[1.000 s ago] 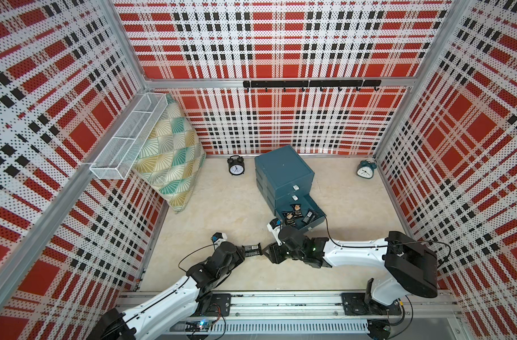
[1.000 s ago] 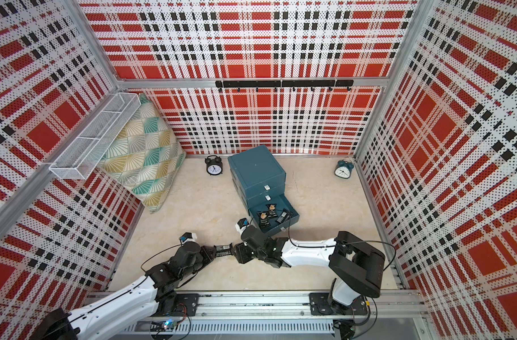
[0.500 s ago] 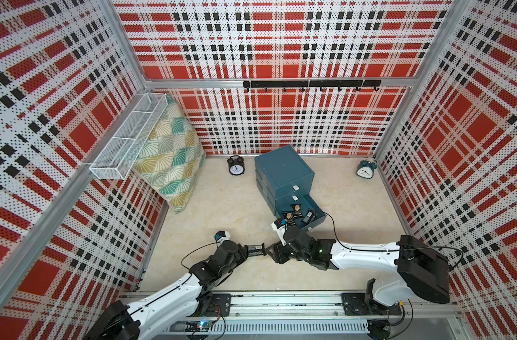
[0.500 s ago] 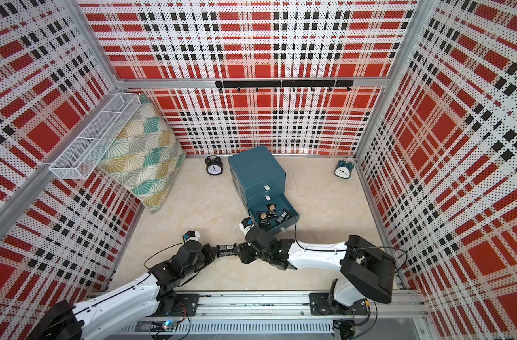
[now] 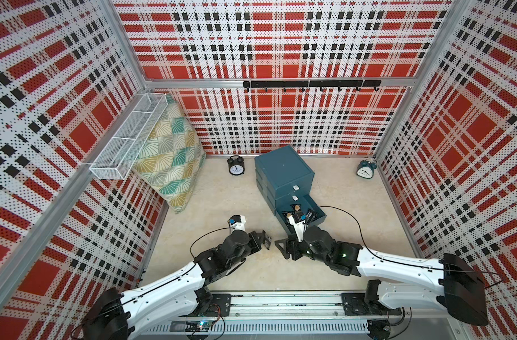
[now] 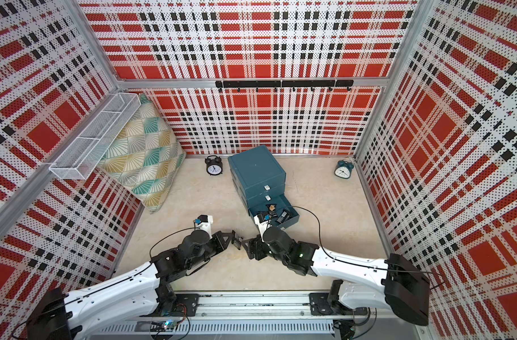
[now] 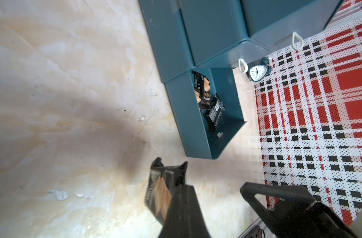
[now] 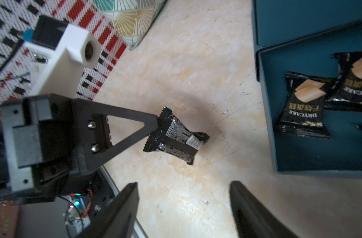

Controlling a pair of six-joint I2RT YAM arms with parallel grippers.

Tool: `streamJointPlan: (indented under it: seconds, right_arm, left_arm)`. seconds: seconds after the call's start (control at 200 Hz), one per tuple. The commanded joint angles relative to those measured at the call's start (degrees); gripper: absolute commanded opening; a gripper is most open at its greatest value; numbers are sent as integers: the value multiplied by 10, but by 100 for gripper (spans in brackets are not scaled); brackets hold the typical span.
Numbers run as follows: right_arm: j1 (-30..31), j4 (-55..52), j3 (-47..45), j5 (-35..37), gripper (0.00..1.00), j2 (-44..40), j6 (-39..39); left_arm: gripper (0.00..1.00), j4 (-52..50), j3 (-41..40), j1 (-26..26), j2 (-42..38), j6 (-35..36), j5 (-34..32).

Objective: Place the cookies into the drawer by color
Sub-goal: Pick up the cookie at the center of the board, then place the cookie in the drawer.

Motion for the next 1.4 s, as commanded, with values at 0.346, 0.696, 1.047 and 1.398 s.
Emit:
streamJointPlan:
  seconds: [0.346, 0.696, 1.047, 1.398]
  right_arm:
    - [-32, -135, -37, 135, 100, -173, 33]
    - [-35, -244, -36, 242, 100, -231, 97]
    - [-37, -316, -28, 306, 100, -250, 150]
    - [-37, -322, -49, 307, 100, -291, 148]
  left_arm:
    - [0, 17, 158, -54, 120, 67, -37]
    - [0, 13, 318, -55, 271, 159, -42]
    - [0, -9, 485, -48, 475, 226, 7]
    - [0, -37, 575, -24, 588, 261, 32]
